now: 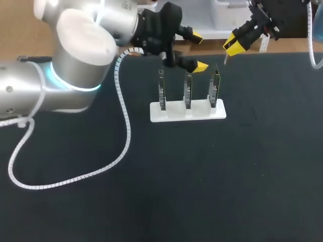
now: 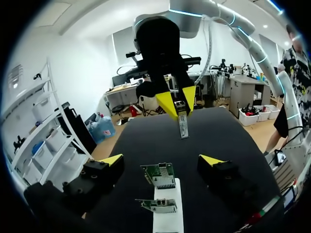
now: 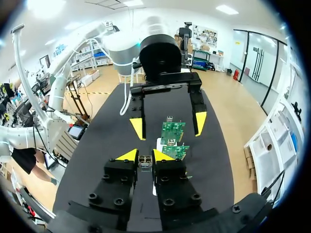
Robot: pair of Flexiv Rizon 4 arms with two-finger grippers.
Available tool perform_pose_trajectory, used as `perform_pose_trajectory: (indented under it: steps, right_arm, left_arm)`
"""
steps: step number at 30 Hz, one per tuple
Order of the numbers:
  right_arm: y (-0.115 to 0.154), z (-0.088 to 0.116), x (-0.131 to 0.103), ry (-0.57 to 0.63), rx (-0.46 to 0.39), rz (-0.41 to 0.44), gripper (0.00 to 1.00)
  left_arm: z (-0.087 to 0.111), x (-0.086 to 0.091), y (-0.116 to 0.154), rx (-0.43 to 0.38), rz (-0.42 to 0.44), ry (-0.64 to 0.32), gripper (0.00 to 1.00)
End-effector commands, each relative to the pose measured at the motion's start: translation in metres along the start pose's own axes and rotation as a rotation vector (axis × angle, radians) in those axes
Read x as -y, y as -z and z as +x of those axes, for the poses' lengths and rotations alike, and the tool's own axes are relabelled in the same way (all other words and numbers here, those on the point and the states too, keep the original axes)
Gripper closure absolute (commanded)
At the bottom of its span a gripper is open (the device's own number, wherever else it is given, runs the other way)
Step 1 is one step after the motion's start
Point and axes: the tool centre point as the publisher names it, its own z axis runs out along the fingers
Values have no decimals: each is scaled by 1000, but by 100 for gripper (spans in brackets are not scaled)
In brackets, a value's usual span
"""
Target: Pick up the optical module with the left hand, and insert it into the network port with the right hand.
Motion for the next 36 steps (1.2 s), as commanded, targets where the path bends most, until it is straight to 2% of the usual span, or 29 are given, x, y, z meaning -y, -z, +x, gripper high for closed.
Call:
perform_pose_trajectory:
  steps: [1,8,11,12,27,36]
  right_arm:
    - [0,0,-2,0,0,5,100]
    - [0,0,-2,0,0,5,100]
    - [0,0,-2,0,0,5,100]
    - [0,0,-2,0,0,5,100]
    - [0,0,-2,0,0,5,100]
    - [-21,10,-11,-81,16,-56,100]
  left_arm:
    - [2,-10,5,-140,54,2,0]
    - [6,-12,14,-196,64,-7,0]
    - [7,-11,16,-188,78,8,0]
    - [8,-11,16,-157,75,22,0]
    - [8,-11,16,-157,75,22,0]
    - [8,-11,16,-157,75,22,0]
